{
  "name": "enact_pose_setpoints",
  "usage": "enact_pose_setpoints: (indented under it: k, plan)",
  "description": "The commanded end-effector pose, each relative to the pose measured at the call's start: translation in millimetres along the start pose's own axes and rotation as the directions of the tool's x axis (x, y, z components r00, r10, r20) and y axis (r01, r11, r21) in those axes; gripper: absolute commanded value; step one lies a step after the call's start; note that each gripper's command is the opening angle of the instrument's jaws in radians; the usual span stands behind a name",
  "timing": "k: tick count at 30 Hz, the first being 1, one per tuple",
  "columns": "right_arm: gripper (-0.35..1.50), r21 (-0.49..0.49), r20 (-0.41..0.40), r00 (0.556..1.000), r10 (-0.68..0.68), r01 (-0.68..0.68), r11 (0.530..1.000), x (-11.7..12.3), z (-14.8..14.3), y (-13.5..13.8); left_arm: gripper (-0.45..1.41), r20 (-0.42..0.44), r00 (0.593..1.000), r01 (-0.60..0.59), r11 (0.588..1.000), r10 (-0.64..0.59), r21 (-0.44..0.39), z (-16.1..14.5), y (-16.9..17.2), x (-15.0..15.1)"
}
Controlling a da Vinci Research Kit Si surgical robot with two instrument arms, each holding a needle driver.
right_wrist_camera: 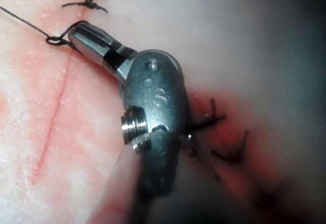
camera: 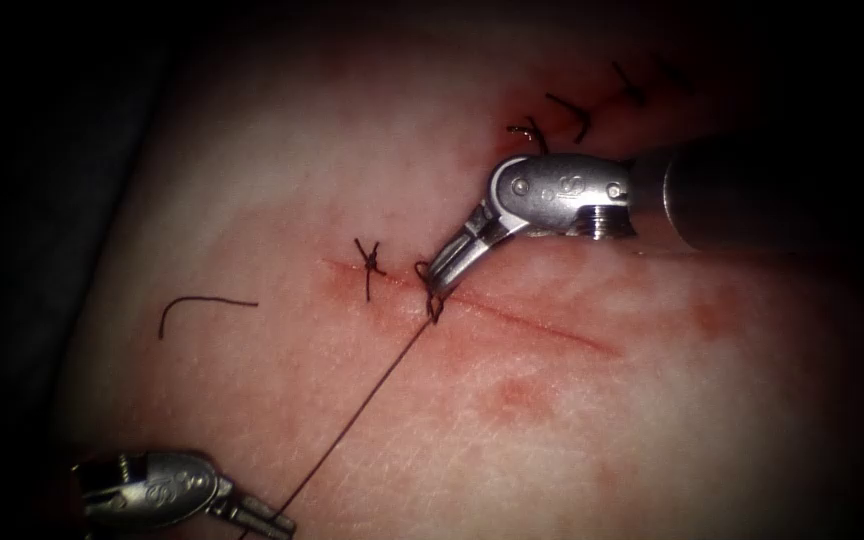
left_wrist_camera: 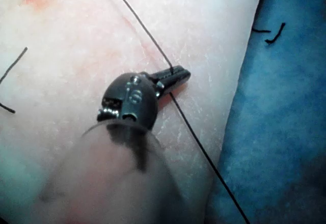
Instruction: Wound Closure
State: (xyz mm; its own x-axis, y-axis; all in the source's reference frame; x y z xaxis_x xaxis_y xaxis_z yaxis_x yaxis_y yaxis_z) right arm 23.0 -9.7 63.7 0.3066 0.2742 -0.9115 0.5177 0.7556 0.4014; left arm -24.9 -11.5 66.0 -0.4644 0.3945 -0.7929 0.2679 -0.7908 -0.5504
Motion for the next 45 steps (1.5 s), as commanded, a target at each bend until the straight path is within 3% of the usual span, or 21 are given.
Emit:
enact_pose_setpoints:
  k: [1,16,30,45]
  plan:
    - [-0.35,-0.012,0.004,1.000,-0.005,0.005,1.000,-0.7,0.1,1.1,-0.45,0.001,1.000,0.003,1.000,-0.003,-0.007,1.1,0.0,-0.6]
    - [-0.35,-0.084,0.017,1.000,-0.015,0.016,0.996,-0.9,-1.1,3.2,-0.45,0.040,0.999,0.001,0.995,0.002,-0.096,3.6,3.7,-1.2]
    - [-0.35,-0.263,0.107,0.994,-0.013,0.041,0.964,-1.9,-2.4,5.9,-0.45,0.051,0.999,-0.009,0.981,0.019,-0.192,6.3,5.9,-1.5]
    - [-0.35,-0.283,0.118,0.993,-0.018,0.051,0.958,-1.3,-2.5,5.7,-0.45,0.082,0.996,-0.014,0.968,0.036,-0.249,7.7,6.8,-2.0]
